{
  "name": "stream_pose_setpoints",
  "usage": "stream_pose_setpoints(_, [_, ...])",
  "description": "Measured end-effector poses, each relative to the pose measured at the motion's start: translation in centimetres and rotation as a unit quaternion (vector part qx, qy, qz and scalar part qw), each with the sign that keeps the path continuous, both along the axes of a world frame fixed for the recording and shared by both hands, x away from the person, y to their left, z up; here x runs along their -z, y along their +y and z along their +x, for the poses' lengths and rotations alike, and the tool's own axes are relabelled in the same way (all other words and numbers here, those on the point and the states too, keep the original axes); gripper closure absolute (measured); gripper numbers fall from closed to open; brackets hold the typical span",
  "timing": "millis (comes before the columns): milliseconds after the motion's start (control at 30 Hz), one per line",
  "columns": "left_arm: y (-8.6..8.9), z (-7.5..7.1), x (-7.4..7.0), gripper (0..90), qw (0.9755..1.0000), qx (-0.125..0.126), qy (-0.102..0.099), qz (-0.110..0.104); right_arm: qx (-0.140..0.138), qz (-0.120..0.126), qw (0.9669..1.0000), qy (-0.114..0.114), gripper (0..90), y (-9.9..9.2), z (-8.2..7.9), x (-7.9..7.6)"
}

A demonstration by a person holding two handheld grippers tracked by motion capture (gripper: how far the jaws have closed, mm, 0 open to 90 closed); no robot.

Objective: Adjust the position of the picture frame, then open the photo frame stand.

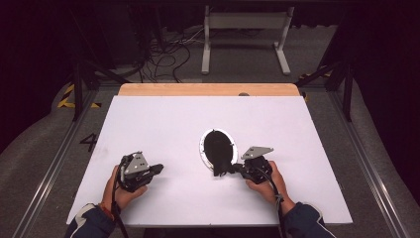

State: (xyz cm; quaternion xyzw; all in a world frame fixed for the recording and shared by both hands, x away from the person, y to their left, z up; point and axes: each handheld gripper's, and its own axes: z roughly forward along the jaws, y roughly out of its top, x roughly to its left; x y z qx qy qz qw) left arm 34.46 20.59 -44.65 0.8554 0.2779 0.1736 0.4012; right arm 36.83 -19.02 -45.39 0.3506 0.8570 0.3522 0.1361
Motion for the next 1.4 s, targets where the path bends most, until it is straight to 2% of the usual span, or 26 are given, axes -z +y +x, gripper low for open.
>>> stream_pose_setpoints(133, [2.0, -0.5, -0.1, 87.8, 0.9996, -0.020, 0.005, -0.021, -0.012, -0.005, 0.9999, 0.003, 90.0, 0.8, -1.1, -0.1])
stream_pose_setpoints(200, [2.5, -0.8, 0.2, 87.7, 0.9994, -0.025, 0.009, -0.021, -0.018, -0.007, 0.9998, 0.002, 90.0, 1.0, -1.4, 0.0])
stream_pose_setpoints(333, [2.9, -1.1, 0.6, 87.1, 0.9993, -0.026, 0.017, -0.022, -0.028, -0.004, 0.9996, 0.006, 90.0, 1.5, -1.7, 0.0])
stream_pose_setpoints(467, [3.1, -1.1, 0.7, 83.4, 0.9994, -0.027, 0.010, -0.022, -0.036, -0.008, 0.9993, 0.002, 90.0, 2.0, -2.1, 0.0])
stream_pose_setpoints(533, [3.1, -0.8, 0.7, 82.5, 0.9994, -0.027, 0.007, -0.020, -0.042, -0.019, 0.9990, 0.000, 89.4, 2.3, -2.1, -0.1])
stream_pose_setpoints(600, [3.2, -0.6, 0.9, 81.1, 0.9994, -0.024, 0.011, -0.020, -0.046, -0.013, 0.9989, 0.004, 88.1, 2.1, -2.0, -0.1])
stream_pose_setpoints(633, [3.2, -0.6, 1.1, 77.2, 0.9992, -0.031, 0.017, -0.021, -0.050, -0.006, 0.9987, 0.007, 85.1, 1.8, -1.9, -0.1])
stream_pose_setpoints(733, [3.3, -0.8, 1.1, 68.6, 0.9992, -0.032, 0.018, -0.014, -0.055, -0.009, 0.9984, 0.005, 86.2, 1.4, -2.1, -0.4])
stream_pose_setpoints(833, [3.4, -1.1, 1.0, 60.2, 0.9992, -0.038, 0.008, -0.011, -0.044, -0.005, 0.9990, -0.006, 85.2, 0.6, -2.4, -1.1])
stream_pose_setpoints(933, [3.6, -1.2, 1.2, 49.9, 0.9988, -0.046, 0.008, -0.014, -0.039, -0.003, 0.9992, -0.010, 81.4, -0.2, -2.8, -1.2])
stream_pose_setpoints(1033, [3.6, -1.1, 1.4, 41.2, 0.9984, -0.053, 0.011, -0.017, -0.050, -0.003, 0.9987, -0.012, 79.9, -0.3, -3.0, -1.2])
stream_pose_setpoints(1100, [3.6, -1.1, 1.5, 34.3, 0.9982, -0.056, 0.019, -0.011, -0.058, -0.005, 0.9982, -0.012, 80.1, -0.3, -3.0, -1.2])
stream_pose_setpoints(1400, [3.5, -1.2, 1.5, 26.0, 0.9981, -0.058, 0.019, -0.012, -0.074, -0.002, 0.9973, 0.003, 73.1, 0.1, -2.6, -0.7])
